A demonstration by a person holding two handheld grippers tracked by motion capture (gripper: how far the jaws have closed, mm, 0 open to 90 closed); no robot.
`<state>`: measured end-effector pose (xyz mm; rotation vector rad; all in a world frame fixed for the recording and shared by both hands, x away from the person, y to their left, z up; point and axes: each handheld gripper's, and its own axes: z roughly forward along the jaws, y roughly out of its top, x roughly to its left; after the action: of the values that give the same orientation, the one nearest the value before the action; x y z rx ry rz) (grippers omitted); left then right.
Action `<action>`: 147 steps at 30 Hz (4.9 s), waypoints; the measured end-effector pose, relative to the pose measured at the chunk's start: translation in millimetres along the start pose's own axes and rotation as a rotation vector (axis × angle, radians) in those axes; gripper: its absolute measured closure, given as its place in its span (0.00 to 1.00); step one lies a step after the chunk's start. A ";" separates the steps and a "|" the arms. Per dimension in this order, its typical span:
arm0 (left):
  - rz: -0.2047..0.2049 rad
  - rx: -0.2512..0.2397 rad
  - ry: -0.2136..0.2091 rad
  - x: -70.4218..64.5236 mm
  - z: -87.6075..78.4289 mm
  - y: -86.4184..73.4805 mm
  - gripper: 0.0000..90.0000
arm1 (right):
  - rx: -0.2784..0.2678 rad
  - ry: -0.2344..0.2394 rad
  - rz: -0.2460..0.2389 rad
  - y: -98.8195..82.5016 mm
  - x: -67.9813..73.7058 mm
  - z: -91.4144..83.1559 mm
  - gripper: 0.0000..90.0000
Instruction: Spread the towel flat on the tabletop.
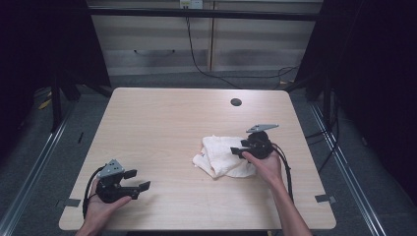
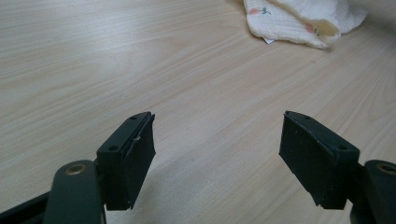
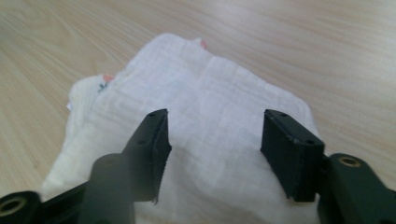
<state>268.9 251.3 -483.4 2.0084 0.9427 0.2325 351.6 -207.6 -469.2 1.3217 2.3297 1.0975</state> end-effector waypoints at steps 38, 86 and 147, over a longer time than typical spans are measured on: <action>-0.013 -0.008 0.012 3.7 -2.4 -0.2 0.29 | 0.052 0.025 -0.106 -23.7 57.2 32.2 0.79; -0.039 0.009 -0.034 6.9 1.2 20.9 0.34 | -0.051 0.141 -0.123 -11.4 122.9 19.3 0.48; 0.077 0.147 -0.141 9.1 70.2 62.6 0.95 | -0.094 0.032 0.005 -59.3 46.8 -37.2 0.40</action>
<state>342.5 192.4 -477.9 2.1676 0.8151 0.0636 268.0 -205.8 -479.2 1.2859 2.2679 1.2232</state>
